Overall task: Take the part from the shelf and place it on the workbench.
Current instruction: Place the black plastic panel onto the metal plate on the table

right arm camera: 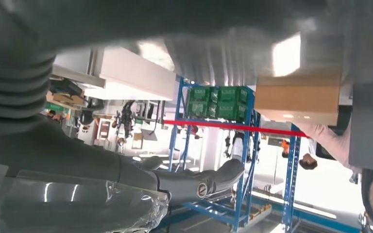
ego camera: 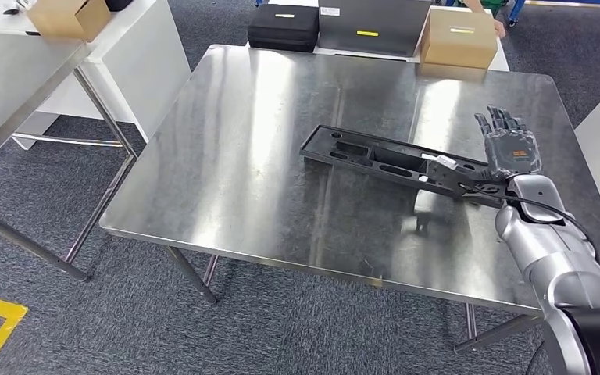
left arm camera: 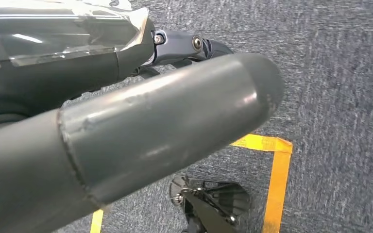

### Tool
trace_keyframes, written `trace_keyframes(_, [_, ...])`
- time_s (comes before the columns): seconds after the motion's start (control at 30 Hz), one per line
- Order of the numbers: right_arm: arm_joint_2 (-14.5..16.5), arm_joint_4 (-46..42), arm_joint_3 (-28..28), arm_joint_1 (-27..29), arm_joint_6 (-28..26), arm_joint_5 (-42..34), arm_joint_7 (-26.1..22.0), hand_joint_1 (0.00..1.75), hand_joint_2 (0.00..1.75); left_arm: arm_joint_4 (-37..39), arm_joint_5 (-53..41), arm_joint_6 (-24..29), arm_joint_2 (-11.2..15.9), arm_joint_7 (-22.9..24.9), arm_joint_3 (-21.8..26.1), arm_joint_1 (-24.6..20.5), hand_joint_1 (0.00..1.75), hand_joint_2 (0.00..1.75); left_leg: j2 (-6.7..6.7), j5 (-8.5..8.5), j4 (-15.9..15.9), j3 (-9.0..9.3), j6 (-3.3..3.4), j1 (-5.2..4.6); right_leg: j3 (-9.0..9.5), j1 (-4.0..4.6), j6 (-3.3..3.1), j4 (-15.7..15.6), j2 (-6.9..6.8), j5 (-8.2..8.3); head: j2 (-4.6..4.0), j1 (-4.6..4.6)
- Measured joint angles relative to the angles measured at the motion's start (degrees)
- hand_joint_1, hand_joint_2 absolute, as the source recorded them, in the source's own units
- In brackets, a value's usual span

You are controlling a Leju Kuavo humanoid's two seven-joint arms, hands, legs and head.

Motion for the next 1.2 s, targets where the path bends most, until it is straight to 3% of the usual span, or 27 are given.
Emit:
trace_keyframes(0.03, [0.0,0.1,-0.1,0.0,0.4,0.0,0.1,0.00,0.00,0.0,0.0,0.0,0.0,0.0,0.1,0.0,0.00,0.00,0.03,0.31,0.9,-0.73,-0.06,0.16,0.02,-0.02,0.00,0.0,-0.01,-0.01,0.00,0.00])
trace_keyframes(0.07, [0.0,0.2,-0.3,0.0,1.1,0.0,0.3,0.00,0.00,0.0,0.0,0.0,0.0,0.1,0.1,0.0,0.00,0.00,0.08,1.69,-0.4,-0.33,-0.05,0.33,0.07,-0.07,0.00,0.0,-0.01,-0.03,0.00,0.00])
trace_keyframes(0.17, [-0.1,0.3,-0.7,-0.1,4.4,0.1,1.0,0.00,0.00,0.0,0.0,0.0,0.0,0.1,0.3,-0.1,0.00,0.00,0.22,6.98,-11.3,4.76,0.13,0.58,0.21,0.03,0.26,0.0,0.03,-0.13,0.00,0.00])
trace_keyframes(0.23, [-0.2,0.4,-0.8,-0.2,5.6,0.1,1.3,0.00,0.00,0.0,0.0,0.0,-0.1,0.1,0.5,-0.1,0.00,0.00,0.09,7.66,-14.5,6.20,0.40,0.24,0.19,0.32,0.91,-0.2,0.05,-0.13,0.00,0.06])
trace_keyframes(0.3, [-0.3,0.5,-0.9,-0.2,6.0,0.2,2.0,0.00,0.00,0.0,0.0,0.0,-0.1,0.3,0.6,-0.2,0.00,0.00,-0.04,7.86,-14.9,6.32,1.18,-0.21,0.19,0.46,1.85,-0.7,0.04,0.05,0.00,0.09])
trace_keyframes(0.33, [-0.4,0.5,-0.9,-0.2,6.0,0.3,2.7,0.00,0.00,0.0,0.0,0.0,-0.1,0.3,0.7,-0.2,0.00,0.44,-0.07,8.15,-15.3,6.52,1.71,-0.34,0.05,0.43,2.15,-0.5,-0.03,-0.10,0.00,0.09])
trace_keyframes(0.37, [-0.6,0.6,-1.0,-0.1,5.8,0.4,3.5,0.00,0.44,0.0,0.0,0.0,-0.2,0.4,0.7,-0.2,0.00,0.87,-0.08,8.44,-15.7,6.72,2.31,-0.41,-0.45,0.46,2.18,0.6,-0.10,-0.73,0.00,0.14])
trace_keyframes(0.43, [-1.2,0.6,-1.5,0.2,3.9,0.4,5.2,0.00,1.31,0.0,0.0,0.0,-0.3,0.4,0.9,-0.3,0.00,1.75,-0.16,8.76,-16.1,6.95,3.17,-0.60,-3.07,0.48,1.61,6.4,-0.23,-3.44,0.00,0.20])
trace_keyframes(0.47, [-1.6,0.5,-1.9,0.5,2.2,0.2,5.6,0.00,1.75,0.0,0.0,-0.1,-0.3,0.4,1.0,-0.3,0.00,1.75,-0.26,8.74,-16.1,6.96,3.47,-0.75,-4.98,0.66,1.34,10.4,-0.22,-5.04,0.00,0.21])
trace_keyframes(0.53, [-2.4,0.3,-3.0,2.1,-1.9,-0.2,5.8,0.00,1.75,0.0,-0.2,-0.1,-0.5,0.5,1.1,-0.3,0.00,1.75,-0.55,8.66,-16.1,7.07,3.75,-1.18,-7.57,1.05,1.39,15.6,-0.20,-6.51,0.00,0.19])
trace_keyframes(0.57, [-2.8,-0.1,-3.4,3.2,-3.8,-0.3,5.7,0.00,1.75,0.0,-0.2,-0.1,-0.7,0.6,1.1,-0.2,0.00,1.75,-0.69,8.59,-16.1,7.17,3.86,-1.36,-7.28,1.30,1.62,14.9,-0.20,-5.93,0.00,0.19])
trace_keyframes(0.63, [-3.3,-1.6,-4.3,5.8,-7.6,0.1,5.5,0.00,1.75,0.0,-0.5,-0.2,-1.0,0.7,1.2,-0.2,0.00,1.75,-0.90,8.45,-16.0,7.44,3.96,-1.63,-3.90,1.72,1.91,7.9,-0.21,-3.08,0.00,0.20])
trace_keyframes(0.7, [-3.7,-3.7,-5.1,8.3,-10.5,0.5,5.4,0.00,1.75,0.0,-0.7,-0.4,-1.3,0.6,1.2,-0.2,0.00,1.75,-1.02,8.20,-15.9,7.48,3.84,-2.04,-0.35,2.26,1.37,1.0,-0.20,-0.66,0.00,0.16])
trace_keyframes(0.8, [-3.6,-7.9,-6.9,12.3,-11.8,0.0,4.6,0.00,1.75,0.0,-0.8,-0.5,-1.5,0.5,1.6,-0.2,0.00,1.75,-1.06,7.77,-15.6,7.43,4.35,-2.37,0.84,2.22,0.60,-1.2,-0.20,0.18,0.00,0.09])
trace_keyframes(0.93, [-3.4,-12.0,-8.7,16.0,-12.4,0.1,4.2,0.00,0.00,0.0,-0.8,-0.6,-1.7,0.4,1.9,-0.2,0.00,1.75,-0.96,7.74,-15.8,7.63,4.37,-2.27,0.90,2.24,0.53,-1.2,-0.17,0.13,0.00,0.09])
trace_keyframes(1.1, [-2.8,-20.6,-11.9,23.5,-14.2,4.2,7.3,0.00,0.00,0.0,-0.8,-0.6,-1.9,0.7,2.6,-0.2,0.00,1.75,-0.97,7.66,-15.9,7.74,4.02,-2.14,0.98,2.41,0.31,-1.2,-0.21,-0.01,0.00,0.10])
trace_keyframes(1.2, [-1.7,-29.2,-15.0,31.9,-14.1,9.4,10.6,0.00,0.00,0.0,-0.7,-0.4,-2.2,1.4,3.3,-0.2,0.00,1.75,-1.18,7.55,-15.9,7.90,3.77,-2.12,1.16,2.55,0.08,-1.2,-0.37,-0.18,0.00,0.13])
